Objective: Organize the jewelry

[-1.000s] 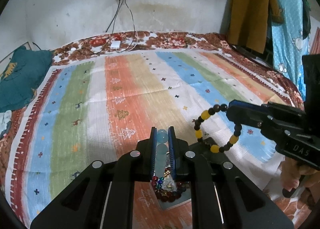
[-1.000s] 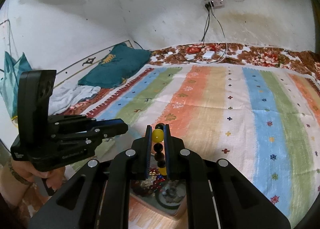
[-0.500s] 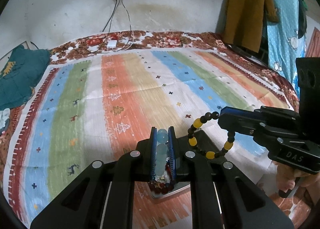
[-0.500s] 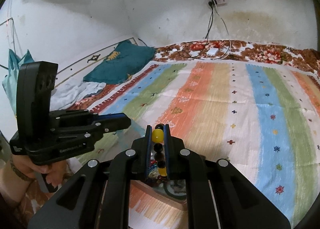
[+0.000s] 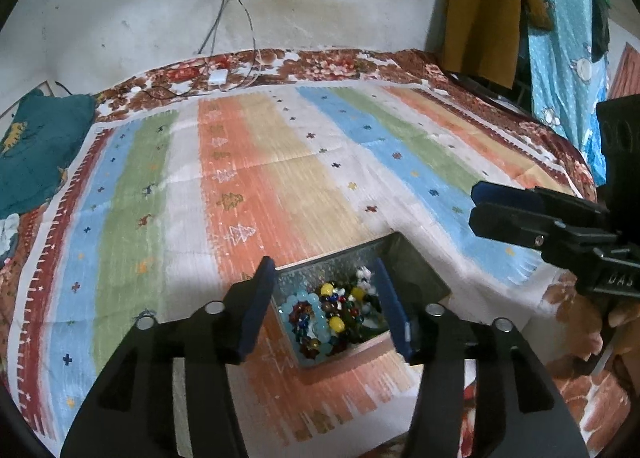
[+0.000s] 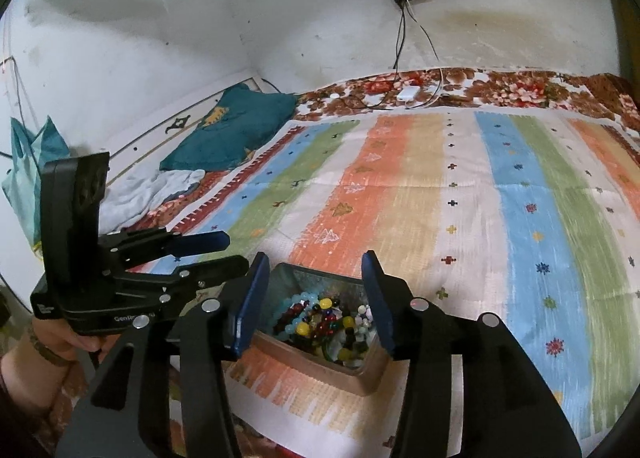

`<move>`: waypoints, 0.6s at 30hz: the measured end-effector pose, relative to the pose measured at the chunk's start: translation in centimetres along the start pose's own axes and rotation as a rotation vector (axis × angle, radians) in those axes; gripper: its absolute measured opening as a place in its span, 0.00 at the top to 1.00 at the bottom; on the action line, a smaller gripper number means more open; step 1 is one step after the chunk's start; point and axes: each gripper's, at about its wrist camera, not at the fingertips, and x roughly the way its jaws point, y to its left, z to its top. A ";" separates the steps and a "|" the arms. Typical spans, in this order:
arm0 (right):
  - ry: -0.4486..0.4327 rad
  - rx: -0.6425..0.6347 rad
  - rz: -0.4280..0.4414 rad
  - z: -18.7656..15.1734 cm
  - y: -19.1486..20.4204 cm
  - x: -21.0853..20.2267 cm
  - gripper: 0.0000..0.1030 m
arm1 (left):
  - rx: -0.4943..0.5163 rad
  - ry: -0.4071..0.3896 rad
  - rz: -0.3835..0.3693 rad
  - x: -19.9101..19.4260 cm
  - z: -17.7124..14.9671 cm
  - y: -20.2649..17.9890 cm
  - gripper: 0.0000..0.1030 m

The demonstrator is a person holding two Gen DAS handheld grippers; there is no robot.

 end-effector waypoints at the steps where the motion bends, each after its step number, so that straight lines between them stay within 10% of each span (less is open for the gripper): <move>1: 0.001 0.000 -0.001 -0.1 0.0 -0.1 0.51 | 0.004 0.000 -0.001 0.0 -0.1 -0.1 0.47; 18: -0.016 -0.015 -0.030 -1.2 -0.1 -1.5 0.13 | 0.000 -0.027 0.005 -1.8 -2.1 -0.2 0.08</move>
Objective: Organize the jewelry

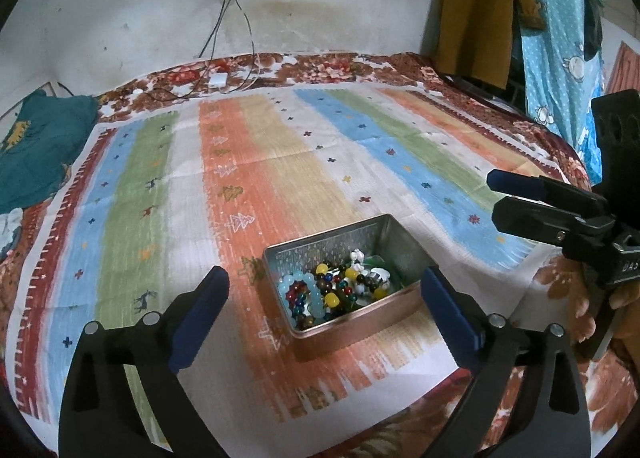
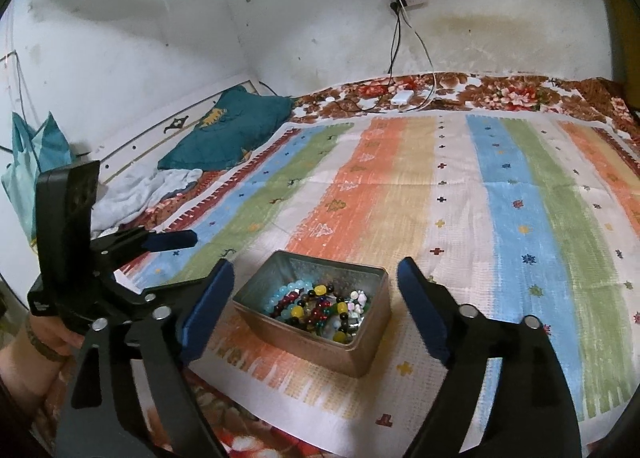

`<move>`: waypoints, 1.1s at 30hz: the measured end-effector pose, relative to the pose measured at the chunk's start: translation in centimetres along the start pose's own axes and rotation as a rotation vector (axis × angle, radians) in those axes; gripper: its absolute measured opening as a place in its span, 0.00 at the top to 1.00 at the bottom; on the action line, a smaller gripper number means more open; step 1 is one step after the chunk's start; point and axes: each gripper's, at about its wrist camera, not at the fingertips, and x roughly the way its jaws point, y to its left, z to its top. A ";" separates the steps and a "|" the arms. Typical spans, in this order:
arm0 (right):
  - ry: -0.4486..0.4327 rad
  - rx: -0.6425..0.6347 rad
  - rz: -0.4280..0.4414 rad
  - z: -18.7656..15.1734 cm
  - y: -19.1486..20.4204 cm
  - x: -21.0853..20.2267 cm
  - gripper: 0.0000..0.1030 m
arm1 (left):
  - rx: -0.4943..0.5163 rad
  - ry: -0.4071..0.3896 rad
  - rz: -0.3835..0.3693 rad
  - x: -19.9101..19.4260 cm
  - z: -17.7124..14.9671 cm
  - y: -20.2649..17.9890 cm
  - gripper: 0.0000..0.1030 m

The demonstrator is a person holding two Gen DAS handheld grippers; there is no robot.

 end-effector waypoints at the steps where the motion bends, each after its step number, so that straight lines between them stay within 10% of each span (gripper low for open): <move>1: 0.001 -0.001 -0.003 -0.1 0.0 0.0 0.12 | -0.001 -0.007 0.003 -0.2 -0.1 0.0 0.07; 33: 0.001 -0.036 -0.016 -1.7 0.9 -0.5 0.07 | 0.002 -0.124 0.072 -2.6 -0.7 -0.9 0.06</move>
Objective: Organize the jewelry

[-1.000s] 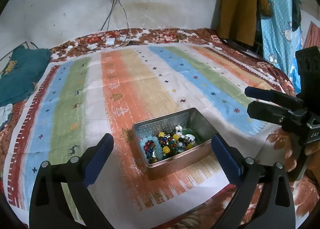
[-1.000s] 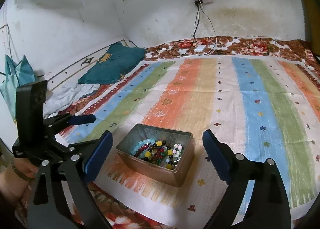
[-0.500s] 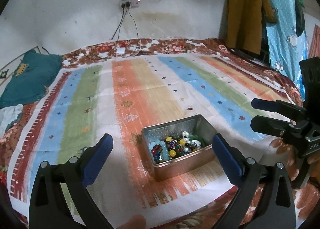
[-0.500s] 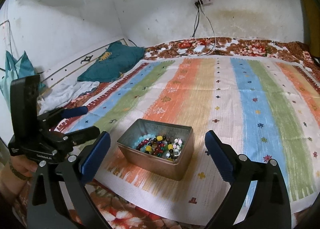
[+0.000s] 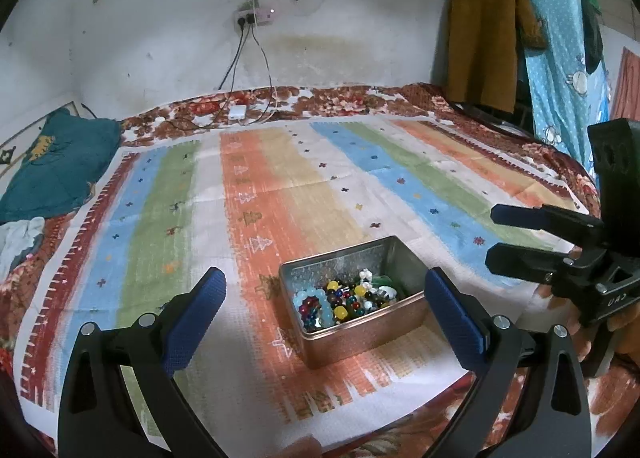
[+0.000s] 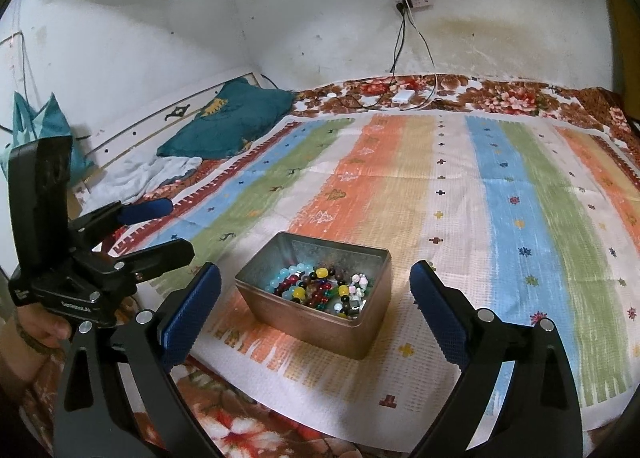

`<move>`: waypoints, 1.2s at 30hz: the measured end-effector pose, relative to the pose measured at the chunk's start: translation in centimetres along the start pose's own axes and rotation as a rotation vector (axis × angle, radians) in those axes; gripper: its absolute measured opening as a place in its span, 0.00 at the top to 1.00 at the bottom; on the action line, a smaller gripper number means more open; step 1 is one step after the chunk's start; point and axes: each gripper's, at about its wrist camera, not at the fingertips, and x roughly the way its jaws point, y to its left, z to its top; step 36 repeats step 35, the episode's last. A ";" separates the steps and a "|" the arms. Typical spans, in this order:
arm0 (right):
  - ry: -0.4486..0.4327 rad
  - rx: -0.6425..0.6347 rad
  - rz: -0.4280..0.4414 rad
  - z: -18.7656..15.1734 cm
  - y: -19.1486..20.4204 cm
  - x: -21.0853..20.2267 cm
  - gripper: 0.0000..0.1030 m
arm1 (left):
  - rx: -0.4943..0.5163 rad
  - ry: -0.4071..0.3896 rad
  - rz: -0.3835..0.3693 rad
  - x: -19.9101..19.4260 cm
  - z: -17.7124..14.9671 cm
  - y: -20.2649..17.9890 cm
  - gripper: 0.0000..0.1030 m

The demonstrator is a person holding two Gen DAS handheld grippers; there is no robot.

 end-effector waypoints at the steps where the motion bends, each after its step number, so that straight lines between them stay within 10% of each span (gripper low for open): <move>1: -0.001 0.002 0.000 0.0 0.0 0.0 0.07 | 0.002 -0.001 0.003 -0.1 -0.1 -0.1 0.06; 36: 0.017 -0.010 -0.011 -0.2 0.3 0.3 0.07 | -0.003 0.020 -0.001 0.5 -0.5 0.2 0.06</move>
